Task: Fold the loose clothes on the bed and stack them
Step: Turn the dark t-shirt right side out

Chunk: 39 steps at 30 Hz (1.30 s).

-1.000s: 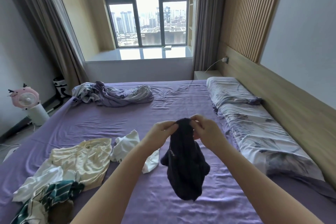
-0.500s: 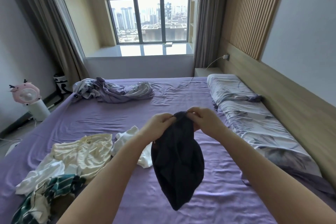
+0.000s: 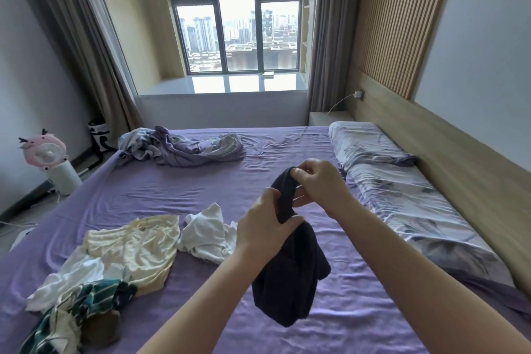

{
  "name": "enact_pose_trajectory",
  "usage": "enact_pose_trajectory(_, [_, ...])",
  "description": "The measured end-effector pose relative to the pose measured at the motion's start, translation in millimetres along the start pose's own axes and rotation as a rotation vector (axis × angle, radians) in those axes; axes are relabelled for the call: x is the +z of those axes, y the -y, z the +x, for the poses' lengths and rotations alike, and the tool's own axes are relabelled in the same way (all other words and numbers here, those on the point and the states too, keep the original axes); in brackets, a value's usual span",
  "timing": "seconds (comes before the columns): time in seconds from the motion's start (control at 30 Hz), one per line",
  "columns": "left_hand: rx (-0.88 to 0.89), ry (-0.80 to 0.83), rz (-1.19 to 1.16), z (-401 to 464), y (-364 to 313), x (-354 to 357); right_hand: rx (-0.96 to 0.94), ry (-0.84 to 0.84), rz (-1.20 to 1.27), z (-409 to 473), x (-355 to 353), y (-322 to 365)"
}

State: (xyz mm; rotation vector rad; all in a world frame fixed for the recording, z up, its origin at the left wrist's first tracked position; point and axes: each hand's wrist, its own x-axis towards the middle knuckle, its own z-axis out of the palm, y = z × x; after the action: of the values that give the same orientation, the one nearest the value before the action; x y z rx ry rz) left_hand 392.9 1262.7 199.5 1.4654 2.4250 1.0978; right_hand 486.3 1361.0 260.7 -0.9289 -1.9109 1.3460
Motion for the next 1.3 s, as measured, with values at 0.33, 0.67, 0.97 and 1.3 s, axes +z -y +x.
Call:
enact_pose_trajectory(0.33, [-0.377,0.212,-1.01,25.7,-8.5,-26.6,-0.259,0.115,-0.398,-20.5,4.7,-48.7])
enact_pose_trajectory(0.67, [-0.494,0.145,-1.088,45.0,6.0,-37.4,-0.319,0.218,-0.493,-25.5,6.3,-57.1])
enact_pose_trajectory(0.97, [-0.159,0.229,-0.53,20.3,17.3,-26.8,-0.254,-0.122,-0.392,7.4,12.3,-10.3])
enact_pose_trajectory(1.3, [-0.225,0.261,-0.633,15.1,24.4,-27.2,-0.17,-0.046,-0.142,20.0,16.0,-14.8])
